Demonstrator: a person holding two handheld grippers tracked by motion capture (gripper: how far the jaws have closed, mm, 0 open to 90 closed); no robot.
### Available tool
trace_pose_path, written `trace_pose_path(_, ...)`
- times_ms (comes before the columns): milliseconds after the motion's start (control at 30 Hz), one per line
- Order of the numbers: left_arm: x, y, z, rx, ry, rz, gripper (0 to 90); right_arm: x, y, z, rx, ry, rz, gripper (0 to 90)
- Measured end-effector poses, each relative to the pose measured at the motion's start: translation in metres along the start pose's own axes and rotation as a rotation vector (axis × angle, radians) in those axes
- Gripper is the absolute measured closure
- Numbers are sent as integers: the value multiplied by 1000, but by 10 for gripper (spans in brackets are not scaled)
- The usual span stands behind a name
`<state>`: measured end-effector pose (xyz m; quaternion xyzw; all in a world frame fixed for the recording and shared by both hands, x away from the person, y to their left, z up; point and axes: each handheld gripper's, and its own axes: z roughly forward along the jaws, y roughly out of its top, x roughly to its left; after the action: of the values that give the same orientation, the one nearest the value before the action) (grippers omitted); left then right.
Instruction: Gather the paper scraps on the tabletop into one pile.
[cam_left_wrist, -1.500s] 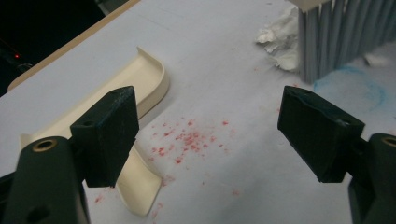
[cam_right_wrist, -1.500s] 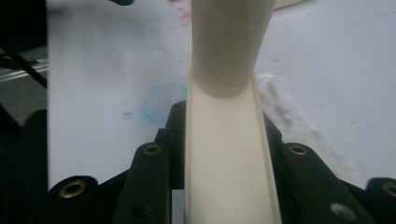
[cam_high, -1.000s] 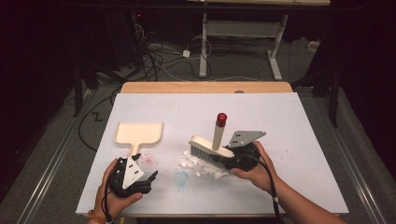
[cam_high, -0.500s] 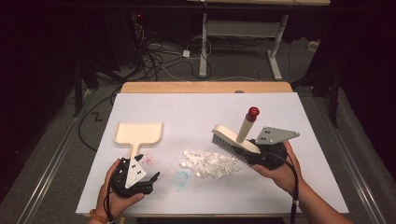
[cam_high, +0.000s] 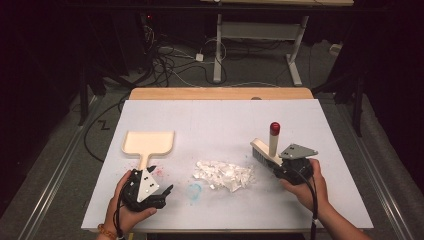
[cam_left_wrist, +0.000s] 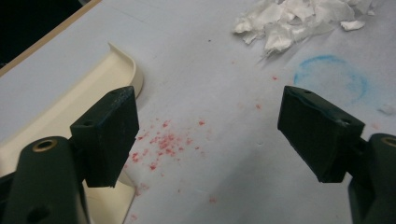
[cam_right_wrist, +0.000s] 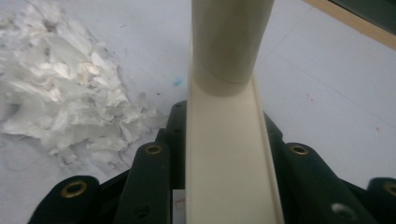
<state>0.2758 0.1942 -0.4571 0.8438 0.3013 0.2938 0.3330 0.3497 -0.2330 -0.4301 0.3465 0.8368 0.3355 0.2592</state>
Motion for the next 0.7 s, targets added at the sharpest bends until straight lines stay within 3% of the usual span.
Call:
trace_pose_path(200, 0, 0, 0, -3, 1, -5, 199, 16, 6, 7, -5, 7, 42, 676)
trace_pose_path(400, -2, 2, 0, -1, -7, 4, 199, 51, 18, 19, -2, 2, 15, 673)
trace_pose_path(467, -3, 2, 1, -1, -11, 7, 199, 66, 22, 25, -10, -17, 30, 671)
trace_pose_path(700, -2, 2, 2, 2, -20, 4, 199, 98, 32, 38, -26, -54, 47, 654)
